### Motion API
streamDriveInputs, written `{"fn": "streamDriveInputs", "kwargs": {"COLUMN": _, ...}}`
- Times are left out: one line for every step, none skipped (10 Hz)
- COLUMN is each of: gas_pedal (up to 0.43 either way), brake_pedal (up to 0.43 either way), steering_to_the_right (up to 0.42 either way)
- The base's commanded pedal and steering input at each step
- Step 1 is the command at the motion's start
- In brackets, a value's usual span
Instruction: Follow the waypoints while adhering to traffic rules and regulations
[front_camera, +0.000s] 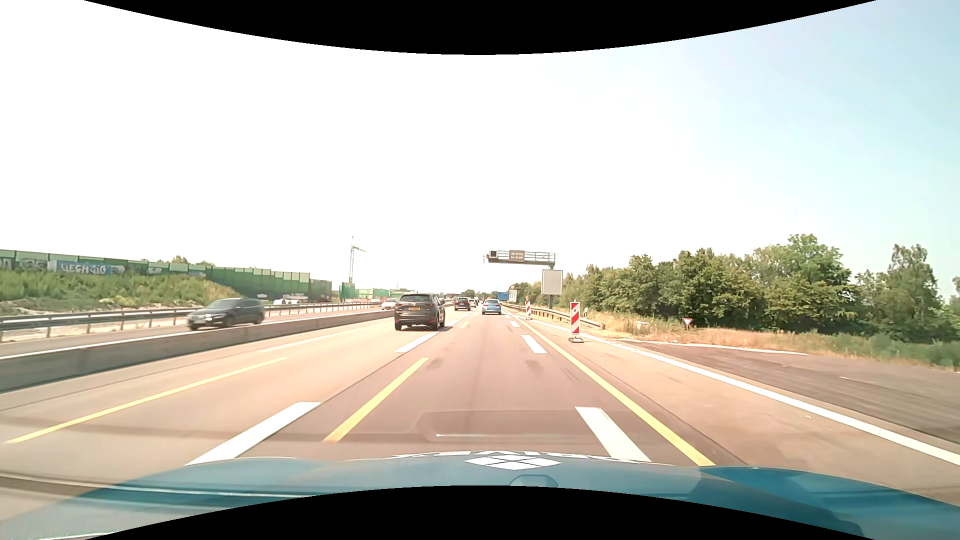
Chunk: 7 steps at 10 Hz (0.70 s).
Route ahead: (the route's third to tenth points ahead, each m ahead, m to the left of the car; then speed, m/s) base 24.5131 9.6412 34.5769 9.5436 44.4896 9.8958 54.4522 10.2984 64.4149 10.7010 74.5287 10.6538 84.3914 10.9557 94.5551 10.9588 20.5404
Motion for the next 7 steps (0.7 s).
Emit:
{"fn": "streamDriveInputs", "kwargs": {"gas_pedal": 0.15, "brake_pedal": 0.0, "steering_to_the_right": -0.002}}
{"fn": "streamDriveInputs", "kwargs": {"gas_pedal": 0.15, "brake_pedal": 0.0, "steering_to_the_right": -0.002}}
{"fn": "streamDriveInputs", "kwargs": {"gas_pedal": 0.15, "brake_pedal": 0.0, "steering_to_the_right": -0.002}}
{"fn": "streamDriveInputs", "kwargs": {"gas_pedal": 0.15, "brake_pedal": 0.0, "steering_to_the_right": -0.001}}
{"fn": "streamDriveInputs", "kwargs": {"gas_pedal": 0.15, "brake_pedal": 0.0, "steering_to_the_right": -0.002}}
{"fn": "streamDriveInputs", "kwargs": {"gas_pedal": 0.15, "brake_pedal": 0.0, "steering_to_the_right": -0.002}}
{"fn": "streamDriveInputs", "kwargs": {"gas_pedal": 0.15, "brake_pedal": 0.0, "steering_to_the_right": -0.001}}
